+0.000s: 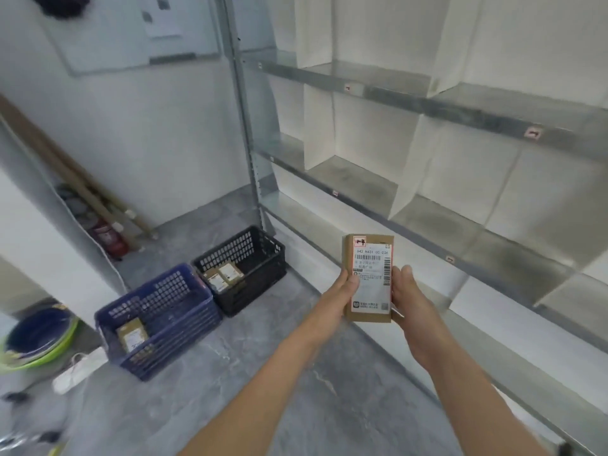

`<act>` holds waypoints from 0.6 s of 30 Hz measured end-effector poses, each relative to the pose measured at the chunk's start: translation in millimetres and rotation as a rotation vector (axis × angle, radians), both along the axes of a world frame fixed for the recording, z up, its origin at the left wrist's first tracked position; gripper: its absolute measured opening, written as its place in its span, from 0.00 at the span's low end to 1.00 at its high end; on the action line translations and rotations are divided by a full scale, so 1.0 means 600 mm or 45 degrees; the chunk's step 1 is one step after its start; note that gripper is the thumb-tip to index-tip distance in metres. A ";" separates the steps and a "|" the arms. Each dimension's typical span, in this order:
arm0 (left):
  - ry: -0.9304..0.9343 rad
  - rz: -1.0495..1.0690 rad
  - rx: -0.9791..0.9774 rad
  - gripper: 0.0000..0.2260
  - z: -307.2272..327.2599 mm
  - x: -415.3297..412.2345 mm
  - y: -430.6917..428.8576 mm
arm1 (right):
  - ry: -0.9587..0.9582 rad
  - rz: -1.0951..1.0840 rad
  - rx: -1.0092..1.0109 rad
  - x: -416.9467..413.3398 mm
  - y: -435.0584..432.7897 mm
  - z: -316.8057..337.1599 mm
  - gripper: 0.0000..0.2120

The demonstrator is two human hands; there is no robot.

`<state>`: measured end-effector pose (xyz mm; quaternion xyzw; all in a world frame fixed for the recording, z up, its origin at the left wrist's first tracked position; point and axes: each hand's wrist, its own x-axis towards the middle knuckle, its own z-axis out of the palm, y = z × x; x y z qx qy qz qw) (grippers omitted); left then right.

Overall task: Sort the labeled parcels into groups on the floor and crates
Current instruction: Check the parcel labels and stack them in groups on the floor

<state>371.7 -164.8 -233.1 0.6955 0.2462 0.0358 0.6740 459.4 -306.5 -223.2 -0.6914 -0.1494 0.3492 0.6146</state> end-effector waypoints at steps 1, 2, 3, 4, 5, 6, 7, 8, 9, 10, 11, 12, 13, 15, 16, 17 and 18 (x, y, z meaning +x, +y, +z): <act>-0.068 -0.006 -0.024 0.16 -0.021 -0.014 0.040 | 0.008 0.044 -0.006 -0.005 0.033 -0.002 0.27; -0.099 0.045 -0.024 0.17 -0.031 -0.031 0.071 | 0.013 0.085 -0.012 -0.009 0.065 -0.004 0.27; -0.076 0.119 -0.037 0.19 -0.028 -0.043 0.093 | 0.010 0.124 -0.018 -0.013 0.097 -0.004 0.27; 0.012 0.182 -0.075 0.21 -0.009 -0.047 0.103 | 0.003 0.162 -0.022 -0.016 0.128 -0.005 0.27; -0.036 0.200 -0.102 0.22 -0.007 -0.062 0.120 | -0.002 0.202 -0.022 -0.017 0.159 -0.007 0.27; -0.080 0.204 -0.125 0.23 -0.009 -0.086 0.136 | -0.007 0.241 -0.021 -0.017 0.190 -0.010 0.27; -0.079 0.240 -0.133 0.23 -0.014 -0.087 0.161 | -0.016 0.280 -0.022 -0.016 0.220 -0.014 0.27; -0.084 0.272 -0.127 0.22 -0.018 -0.089 0.181 | -0.021 0.320 -0.030 -0.012 0.249 -0.020 0.26; -0.076 0.313 -0.153 0.22 -0.027 -0.080 0.210 | -0.015 0.356 -0.040 -0.007 0.279 -0.028 0.26; -0.054 0.332 -0.156 0.21 -0.032 -0.075 0.233 | -0.002 0.387 -0.053 0.002 0.308 -0.036 0.27; -0.043 0.357 -0.149 0.21 -0.036 -0.070 0.255 | 0.010 0.418 -0.065 0.011 0.336 -0.044 0.27; -0.021 0.404 -0.135 0.20 -0.040 -0.067 0.275 | 0.017 0.454 -0.075 0.022 0.365 -0.051 0.28; -0.045 0.453 -0.143 0.20 -0.044 -0.063 0.294 | 0.023 0.496 -0.081 0.035 0.394 -0.058 0.28; -0.062 0.544 -0.175 0.20 -0.046 -0.047 0.330 | 0.051 0.574 -0.088 0.066 0.451 -0.074 0.28; -0.050 0.583 -0.172 0.20 -0.046 -0.035 0.350 | 0.057 0.603 -0.090 0.083 0.480 -0.083 0.28; -0.043 0.606 -0.171 0.19 -0.049 -0.020 0.372 | 0.063 0.624 -0.091 0.098 0.504 -0.088 0.28; -0.032 0.634 -0.187 0.19 -0.051 -0.006 0.392 | 0.084 0.640 -0.109 0.116 0.532 -0.094 0.27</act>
